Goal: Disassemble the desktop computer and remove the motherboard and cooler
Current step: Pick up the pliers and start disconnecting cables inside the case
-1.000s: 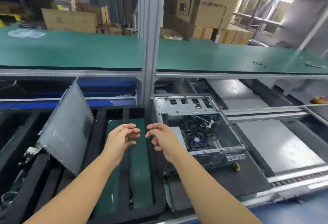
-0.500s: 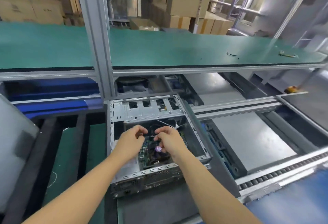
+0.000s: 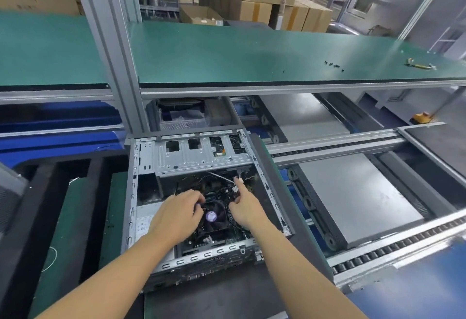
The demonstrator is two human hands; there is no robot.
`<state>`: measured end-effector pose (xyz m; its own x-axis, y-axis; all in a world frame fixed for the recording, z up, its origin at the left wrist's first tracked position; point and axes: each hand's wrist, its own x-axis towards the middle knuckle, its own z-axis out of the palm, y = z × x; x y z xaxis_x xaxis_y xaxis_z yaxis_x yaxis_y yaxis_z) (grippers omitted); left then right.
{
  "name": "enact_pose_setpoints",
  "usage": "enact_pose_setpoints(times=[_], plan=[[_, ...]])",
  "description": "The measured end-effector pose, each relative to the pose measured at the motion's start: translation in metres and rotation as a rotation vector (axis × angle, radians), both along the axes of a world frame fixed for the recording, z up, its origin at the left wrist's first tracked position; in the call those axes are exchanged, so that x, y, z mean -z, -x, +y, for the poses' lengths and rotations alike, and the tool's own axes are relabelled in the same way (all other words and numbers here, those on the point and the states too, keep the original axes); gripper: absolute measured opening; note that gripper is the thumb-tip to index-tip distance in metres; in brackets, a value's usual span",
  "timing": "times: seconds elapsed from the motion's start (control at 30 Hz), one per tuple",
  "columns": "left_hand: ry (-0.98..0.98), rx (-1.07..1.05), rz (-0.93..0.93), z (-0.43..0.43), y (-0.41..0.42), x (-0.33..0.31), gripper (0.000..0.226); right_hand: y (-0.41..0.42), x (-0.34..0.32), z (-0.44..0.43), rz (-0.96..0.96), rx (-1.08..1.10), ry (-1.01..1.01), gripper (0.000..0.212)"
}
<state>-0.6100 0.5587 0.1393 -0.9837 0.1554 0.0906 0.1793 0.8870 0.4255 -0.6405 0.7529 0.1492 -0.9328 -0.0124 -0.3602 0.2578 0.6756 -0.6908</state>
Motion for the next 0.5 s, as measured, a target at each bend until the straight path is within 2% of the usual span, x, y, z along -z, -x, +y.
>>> enact_pose_setpoints(times=[0.1,0.2,0.27,0.4,0.43,0.5], plan=[[-0.038,-0.001,0.003,-0.003,0.001,-0.001,0.02,0.0,-0.002,-0.002,0.042,-0.016,-0.12,0.065],[-0.037,0.005,0.015,-0.003,0.0,-0.001,0.02,-0.003,-0.003,-0.003,0.071,-0.074,-0.303,0.066],[-0.013,0.006,0.017,-0.002,0.0,0.0,0.02,-0.005,-0.003,-0.005,0.057,-0.078,-0.348,0.067],[-0.047,0.011,-0.012,-0.003,-0.002,-0.003,0.02,-0.005,-0.005,-0.005,0.057,-0.021,-0.33,0.063],[-0.073,0.008,-0.032,-0.003,-0.002,-0.005,0.02,-0.006,-0.007,-0.007,0.112,0.0,-0.292,0.057],[-0.194,-0.044,-0.077,-0.003,-0.003,-0.011,0.018,-0.012,-0.011,-0.015,0.268,0.022,-0.093,0.038]])
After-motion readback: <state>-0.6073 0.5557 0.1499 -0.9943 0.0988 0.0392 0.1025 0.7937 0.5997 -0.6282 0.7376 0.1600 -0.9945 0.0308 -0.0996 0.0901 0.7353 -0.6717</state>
